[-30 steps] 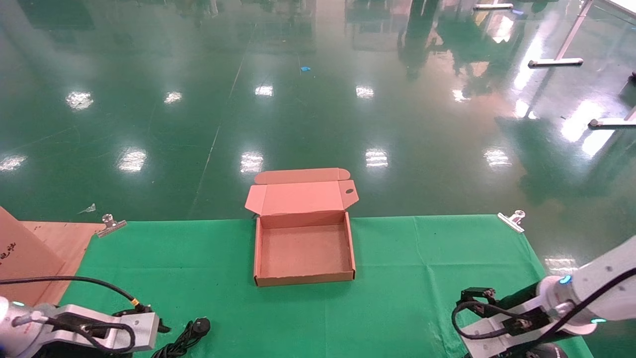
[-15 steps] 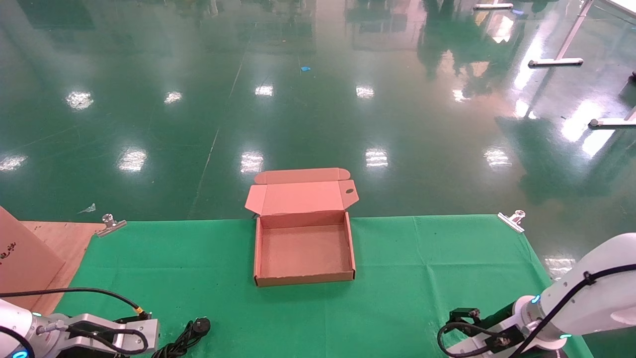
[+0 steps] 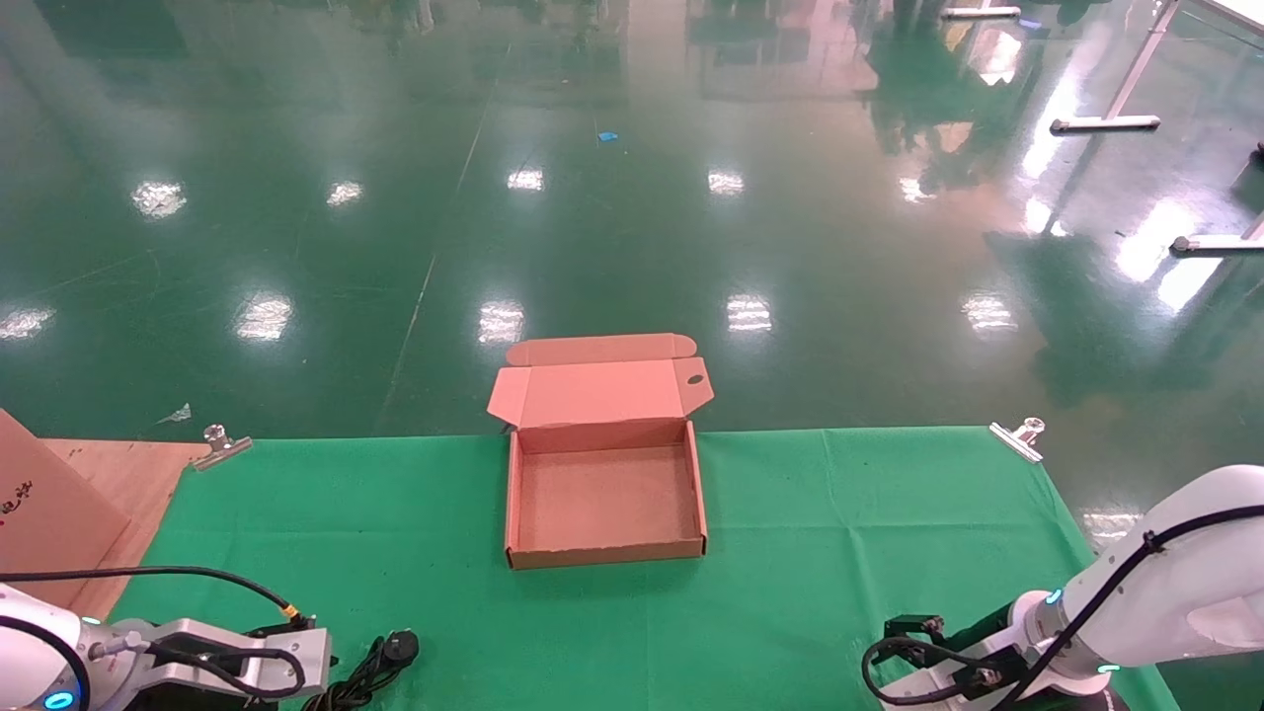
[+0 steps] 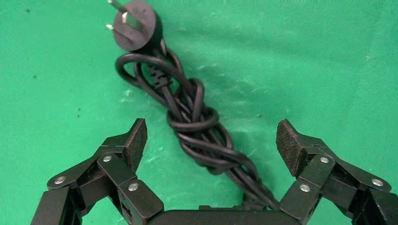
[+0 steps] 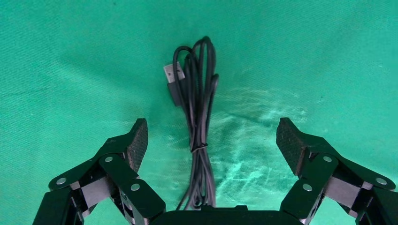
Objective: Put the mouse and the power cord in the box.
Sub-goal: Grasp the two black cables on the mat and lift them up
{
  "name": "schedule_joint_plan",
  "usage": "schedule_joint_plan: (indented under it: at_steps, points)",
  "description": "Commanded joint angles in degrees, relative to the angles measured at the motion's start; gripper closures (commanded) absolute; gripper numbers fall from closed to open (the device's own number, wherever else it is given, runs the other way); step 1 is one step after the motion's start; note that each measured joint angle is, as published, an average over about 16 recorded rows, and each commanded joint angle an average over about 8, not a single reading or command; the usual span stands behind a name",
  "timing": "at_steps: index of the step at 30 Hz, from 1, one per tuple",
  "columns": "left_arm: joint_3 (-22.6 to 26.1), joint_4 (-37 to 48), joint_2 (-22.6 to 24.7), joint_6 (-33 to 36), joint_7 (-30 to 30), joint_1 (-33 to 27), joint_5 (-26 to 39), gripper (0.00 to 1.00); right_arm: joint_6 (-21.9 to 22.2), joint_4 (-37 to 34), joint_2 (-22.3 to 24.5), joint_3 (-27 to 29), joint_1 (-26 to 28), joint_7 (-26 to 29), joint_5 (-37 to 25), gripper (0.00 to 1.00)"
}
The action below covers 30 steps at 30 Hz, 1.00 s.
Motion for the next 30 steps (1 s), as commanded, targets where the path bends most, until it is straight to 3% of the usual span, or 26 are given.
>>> schedule_joint_plan:
  at_steps: [1,30]
  points:
    - [0.0,1.2,0.4,0.1,1.1,-0.3,-0.2,1.00,0.2,-1.7,-0.4,0.2,0.5,-1.1,0.3,1.00]
    - [-0.2,7.4,1.4,0.6,7.7,-2.6,-0.6,1.00,0.2,-12.4,-2.4,1.3,3.1,-8.6,2.4,1.00]
